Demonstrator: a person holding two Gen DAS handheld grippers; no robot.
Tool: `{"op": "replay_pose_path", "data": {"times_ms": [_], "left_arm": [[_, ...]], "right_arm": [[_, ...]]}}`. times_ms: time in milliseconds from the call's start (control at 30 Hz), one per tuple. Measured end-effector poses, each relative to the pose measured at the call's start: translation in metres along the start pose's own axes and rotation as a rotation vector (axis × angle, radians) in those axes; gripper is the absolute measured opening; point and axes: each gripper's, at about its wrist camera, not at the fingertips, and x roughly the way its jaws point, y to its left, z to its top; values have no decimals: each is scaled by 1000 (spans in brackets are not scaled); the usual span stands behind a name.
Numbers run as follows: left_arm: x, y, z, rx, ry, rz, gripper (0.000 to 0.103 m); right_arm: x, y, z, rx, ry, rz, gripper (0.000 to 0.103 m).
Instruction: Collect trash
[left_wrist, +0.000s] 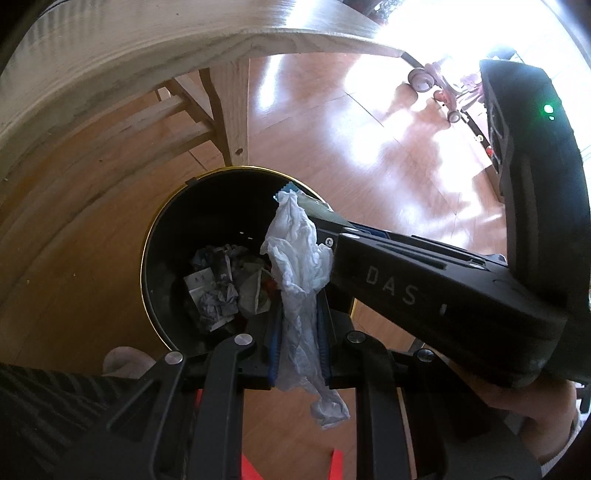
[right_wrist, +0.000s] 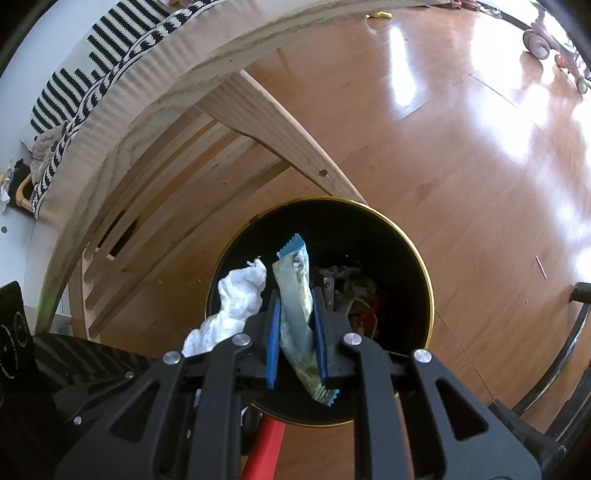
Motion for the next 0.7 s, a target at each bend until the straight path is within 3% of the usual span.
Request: {"op": "replay_pose_path", "data": {"times_ms": [467, 533, 567, 600, 700], "left_arm": [[3, 2, 2, -14, 1, -17, 18], [4, 5, 2, -40, 2, -19, 55], [2, 8, 1, -68, -23, 31, 81], [0, 9, 1, -80, -40, 51, 95], [-3, 12, 2, -99, -47, 8, 97]], "right_arm": [[1, -2, 4, 10, 0, -4, 17], [1, -5, 6, 34, 0, -22, 32], [-1, -8, 8, 47, -4, -36, 68], [-6, -13, 10, 73, -26, -41, 99], [-26, -24, 15, 102, -95, -83, 96]]}}
